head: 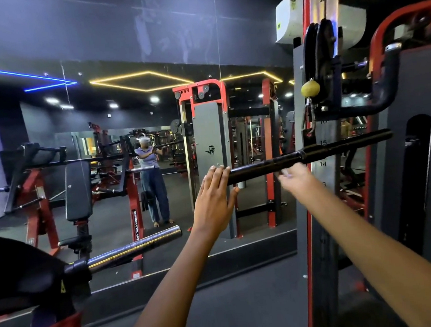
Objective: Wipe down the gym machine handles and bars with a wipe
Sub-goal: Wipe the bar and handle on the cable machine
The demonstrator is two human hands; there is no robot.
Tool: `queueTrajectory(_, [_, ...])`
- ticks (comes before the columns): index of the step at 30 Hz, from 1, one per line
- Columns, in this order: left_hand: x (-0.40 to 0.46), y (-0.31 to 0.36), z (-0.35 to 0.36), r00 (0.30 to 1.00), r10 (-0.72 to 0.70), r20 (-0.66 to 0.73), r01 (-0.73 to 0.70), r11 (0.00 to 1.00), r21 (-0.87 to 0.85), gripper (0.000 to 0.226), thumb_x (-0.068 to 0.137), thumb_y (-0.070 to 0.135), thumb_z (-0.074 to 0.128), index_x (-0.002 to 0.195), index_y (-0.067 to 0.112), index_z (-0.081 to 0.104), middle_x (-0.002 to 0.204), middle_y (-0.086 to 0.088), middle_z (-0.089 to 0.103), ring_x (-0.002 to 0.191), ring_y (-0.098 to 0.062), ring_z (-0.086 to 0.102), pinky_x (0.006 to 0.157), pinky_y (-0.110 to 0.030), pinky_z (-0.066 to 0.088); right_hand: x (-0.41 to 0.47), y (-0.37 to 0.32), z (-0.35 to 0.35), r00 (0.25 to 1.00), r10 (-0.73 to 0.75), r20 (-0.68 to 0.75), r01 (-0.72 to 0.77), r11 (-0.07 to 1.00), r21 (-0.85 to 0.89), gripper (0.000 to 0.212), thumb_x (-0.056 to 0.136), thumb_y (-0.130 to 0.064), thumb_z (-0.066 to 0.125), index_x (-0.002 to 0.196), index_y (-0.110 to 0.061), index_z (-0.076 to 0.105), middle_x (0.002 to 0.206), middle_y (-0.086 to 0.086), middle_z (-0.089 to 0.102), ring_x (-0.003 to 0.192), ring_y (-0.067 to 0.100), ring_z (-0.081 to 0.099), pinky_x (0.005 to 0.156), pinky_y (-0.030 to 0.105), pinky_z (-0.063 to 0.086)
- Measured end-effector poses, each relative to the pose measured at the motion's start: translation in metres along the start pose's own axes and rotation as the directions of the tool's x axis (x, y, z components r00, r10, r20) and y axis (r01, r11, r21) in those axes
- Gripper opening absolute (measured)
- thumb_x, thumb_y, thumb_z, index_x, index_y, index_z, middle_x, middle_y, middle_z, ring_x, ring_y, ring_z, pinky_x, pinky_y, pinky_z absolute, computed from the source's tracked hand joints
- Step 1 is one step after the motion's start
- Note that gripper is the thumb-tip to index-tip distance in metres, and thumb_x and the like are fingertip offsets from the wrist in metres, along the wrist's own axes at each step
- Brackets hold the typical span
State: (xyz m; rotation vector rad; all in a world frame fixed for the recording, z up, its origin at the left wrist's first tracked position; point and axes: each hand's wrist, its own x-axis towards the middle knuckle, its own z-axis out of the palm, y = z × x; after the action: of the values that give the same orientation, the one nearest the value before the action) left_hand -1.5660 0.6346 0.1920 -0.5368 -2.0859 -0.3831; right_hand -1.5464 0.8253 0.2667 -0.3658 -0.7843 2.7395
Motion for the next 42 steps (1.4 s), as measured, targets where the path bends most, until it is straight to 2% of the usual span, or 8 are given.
queueTrajectory(7, [-0.002,-0.002,0.003,1.0,-0.023,0.002,0.023,1.0,0.0,0.06,0.102,0.046,0.031,0.151,0.013,0.028,0.157,-0.005,0.028,0.148,-0.019,0.015,0.119,-0.03,0.005,-0.005,0.01,0.005,0.995,0.043,0.092,-0.043,0.999,-0.005,0.042,0.096,0.011,0.027,0.137,0.004,0.03,0.141,0.024,0.036,0.12,0.032,0.051,0.08,0.025,0.052])
queueTrajectory(12, [-0.005,-0.003,0.009,0.999,-0.029,-0.03,0.029,0.999,0.016,0.066,0.098,0.051,0.02,0.151,0.013,0.028,0.157,-0.005,0.029,0.148,-0.018,0.015,0.119,-0.031,0.005,-0.023,0.029,-0.006,0.941,0.151,0.304,-0.077,0.967,-0.242,0.031,0.093,0.015,0.031,0.118,0.006,0.046,0.135,0.025,0.043,0.124,0.034,0.048,0.106,0.037,0.04])
queueTrajectory(15, [-0.004,-0.006,0.012,0.997,-0.039,-0.07,0.042,0.998,0.043,0.064,0.098,0.05,0.022,0.151,0.014,0.028,0.158,-0.004,0.028,0.147,-0.014,0.011,0.119,-0.033,0.005,-0.021,0.017,-0.017,0.932,-0.061,0.357,0.238,0.846,-0.478,0.033,0.091,0.013,0.039,0.121,0.007,0.05,0.128,0.024,0.05,0.111,0.033,0.058,0.08,0.03,0.055])
queueTrajectory(19, [-0.006,-0.006,0.015,0.996,-0.047,-0.077,0.051,0.997,0.058,0.062,0.099,0.049,0.023,0.151,0.014,0.029,0.157,-0.004,0.029,0.145,-0.011,0.009,0.118,-0.034,0.005,0.02,-0.014,-0.034,0.449,-0.766,0.46,0.721,0.007,-0.693,0.043,0.094,0.008,0.038,0.135,-0.003,0.045,0.135,0.017,0.051,0.115,0.024,0.057,0.092,0.019,0.048])
queueTrajectory(27, [-0.012,-0.007,0.031,0.995,-0.095,-0.036,0.097,0.993,0.067,0.063,0.099,0.049,0.022,0.151,0.013,0.029,0.157,-0.005,0.031,0.146,-0.016,0.017,0.118,-0.036,0.008,0.047,0.059,-0.04,0.116,-0.107,0.987,0.645,-0.748,-0.157,0.051,0.084,0.011,0.03,0.131,0.001,0.047,0.135,0.018,0.049,0.128,0.029,0.045,0.106,0.045,0.029])
queueTrajectory(30, [-0.013,-0.011,0.032,0.994,-0.11,0.014,0.109,0.992,0.067,0.07,0.096,0.054,0.01,0.153,0.016,0.021,0.16,-0.002,0.023,0.148,-0.015,0.012,0.118,-0.032,-0.002,0.064,0.02,-0.04,0.088,-0.004,0.996,0.586,-0.808,-0.055,0.052,0.087,0.01,0.022,0.131,-0.001,0.048,0.136,0.017,0.047,0.129,0.028,0.043,0.107,0.045,0.028])
queueTrajectory(36, [-0.014,-0.012,0.04,0.992,-0.116,0.049,0.116,0.993,0.003,0.075,0.092,0.059,0.003,0.155,0.019,0.013,0.162,0.0,0.015,0.147,-0.009,0.0,0.116,-0.027,-0.012,0.072,0.001,-0.031,0.304,-0.456,0.836,0.486,-0.681,-0.548,0.044,0.091,0.002,0.025,0.129,0.004,0.048,0.132,0.021,0.051,0.13,0.032,0.043,0.113,0.036,0.024])
queueTrajectory(42, [-0.014,-0.011,0.046,0.993,-0.115,-0.009,0.115,0.993,-0.005,0.069,0.098,0.054,0.014,0.153,0.013,0.022,0.159,-0.005,0.024,0.147,-0.015,0.012,0.119,-0.033,0.001,0.042,0.066,-0.006,0.141,-0.019,0.99,0.727,-0.677,-0.117,0.038,0.085,0.012,0.048,0.121,0.006,0.056,0.117,0.021,0.061,0.113,0.032,0.058,0.103,0.035,0.037])
